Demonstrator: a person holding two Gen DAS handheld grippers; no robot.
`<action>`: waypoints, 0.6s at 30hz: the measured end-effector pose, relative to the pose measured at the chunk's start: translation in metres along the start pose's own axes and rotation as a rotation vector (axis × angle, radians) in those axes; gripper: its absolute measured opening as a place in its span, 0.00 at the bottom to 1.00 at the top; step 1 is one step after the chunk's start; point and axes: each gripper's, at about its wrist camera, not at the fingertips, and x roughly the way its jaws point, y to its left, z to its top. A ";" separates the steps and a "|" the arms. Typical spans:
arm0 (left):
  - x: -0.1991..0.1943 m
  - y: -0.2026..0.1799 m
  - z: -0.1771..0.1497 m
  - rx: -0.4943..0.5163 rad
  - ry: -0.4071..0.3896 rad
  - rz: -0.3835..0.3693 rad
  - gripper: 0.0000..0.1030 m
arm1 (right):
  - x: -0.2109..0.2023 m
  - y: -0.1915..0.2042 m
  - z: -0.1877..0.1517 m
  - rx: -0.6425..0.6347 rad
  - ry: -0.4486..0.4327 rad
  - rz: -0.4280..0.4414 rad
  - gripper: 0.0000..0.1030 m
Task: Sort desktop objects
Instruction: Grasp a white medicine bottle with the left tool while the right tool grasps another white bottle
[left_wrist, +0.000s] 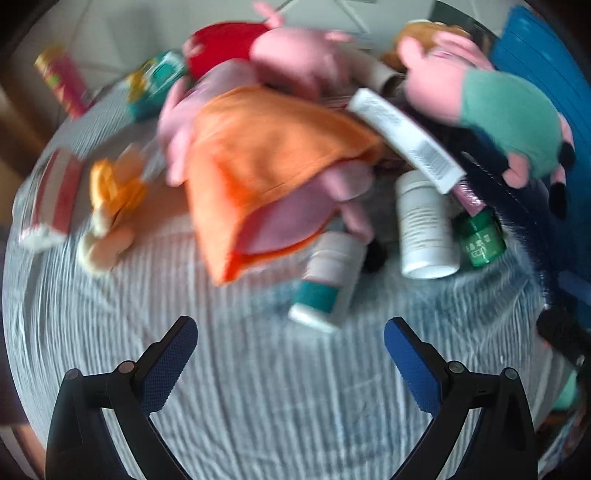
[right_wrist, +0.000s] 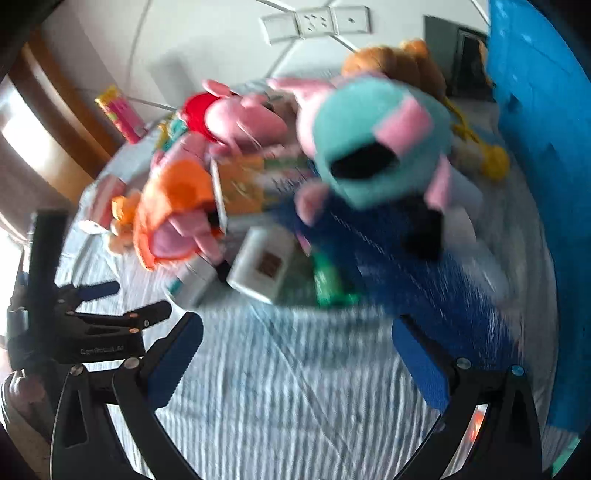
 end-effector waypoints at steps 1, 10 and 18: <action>0.004 -0.004 0.003 0.008 -0.008 0.013 0.99 | 0.002 -0.004 -0.004 0.011 0.009 -0.006 1.00; 0.035 -0.005 0.004 -0.002 -0.008 0.009 0.43 | 0.010 -0.017 -0.012 0.033 -0.002 0.008 0.65; 0.015 0.023 -0.020 -0.118 -0.064 -0.005 0.41 | 0.041 0.023 0.021 -0.001 0.002 0.099 0.53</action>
